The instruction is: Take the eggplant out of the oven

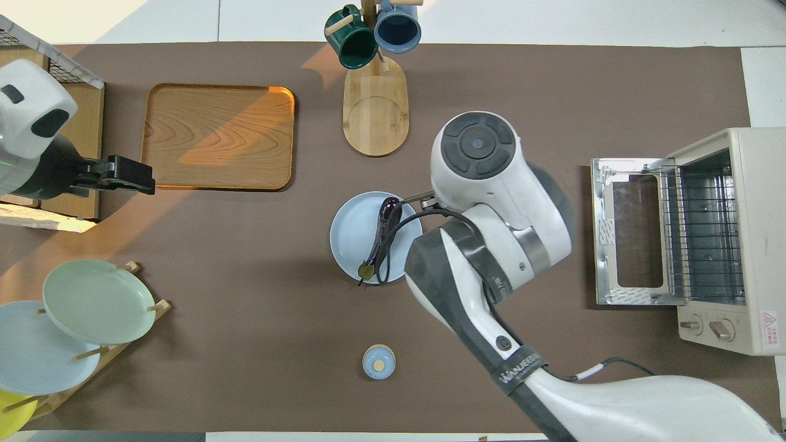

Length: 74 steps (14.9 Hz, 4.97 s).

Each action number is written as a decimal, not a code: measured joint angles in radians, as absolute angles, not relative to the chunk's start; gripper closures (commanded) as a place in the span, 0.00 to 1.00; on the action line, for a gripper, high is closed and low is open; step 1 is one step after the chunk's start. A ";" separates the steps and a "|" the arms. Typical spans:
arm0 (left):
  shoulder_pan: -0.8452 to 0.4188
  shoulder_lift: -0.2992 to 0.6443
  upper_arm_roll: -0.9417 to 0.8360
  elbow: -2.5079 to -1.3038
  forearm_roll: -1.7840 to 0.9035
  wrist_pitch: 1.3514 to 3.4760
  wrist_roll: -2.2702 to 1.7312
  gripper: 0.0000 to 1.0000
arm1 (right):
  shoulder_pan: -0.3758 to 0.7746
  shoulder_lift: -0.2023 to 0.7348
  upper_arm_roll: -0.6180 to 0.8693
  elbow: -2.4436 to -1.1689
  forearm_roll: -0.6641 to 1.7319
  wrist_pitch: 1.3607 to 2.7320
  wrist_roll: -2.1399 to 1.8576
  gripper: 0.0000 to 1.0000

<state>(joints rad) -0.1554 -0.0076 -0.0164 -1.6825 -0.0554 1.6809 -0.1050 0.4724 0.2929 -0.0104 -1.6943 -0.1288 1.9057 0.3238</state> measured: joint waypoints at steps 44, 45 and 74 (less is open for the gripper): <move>-0.608 0.370 0.000 -1.769 -0.181 2.190 -0.162 1.00 | -0.056 -0.046 -0.004 -1.968 -0.261 1.803 -0.198 0.73; -0.562 0.364 0.002 -1.713 -0.181 2.125 -0.162 1.00 | -0.056 -0.048 -0.004 -1.941 -0.223 1.769 -0.198 0.59; -0.148 0.582 0.005 -1.425 -0.141 2.119 -0.059 0.00 | -0.032 -0.017 -0.047 -1.656 -0.005 1.512 -0.145 0.00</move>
<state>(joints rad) -0.1476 0.5820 0.0053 -1.4246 -0.1409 2.1195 -0.0589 -0.0316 -0.0165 -0.0468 -1.6561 -0.0048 1.5119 -0.1455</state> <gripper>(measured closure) 0.000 0.000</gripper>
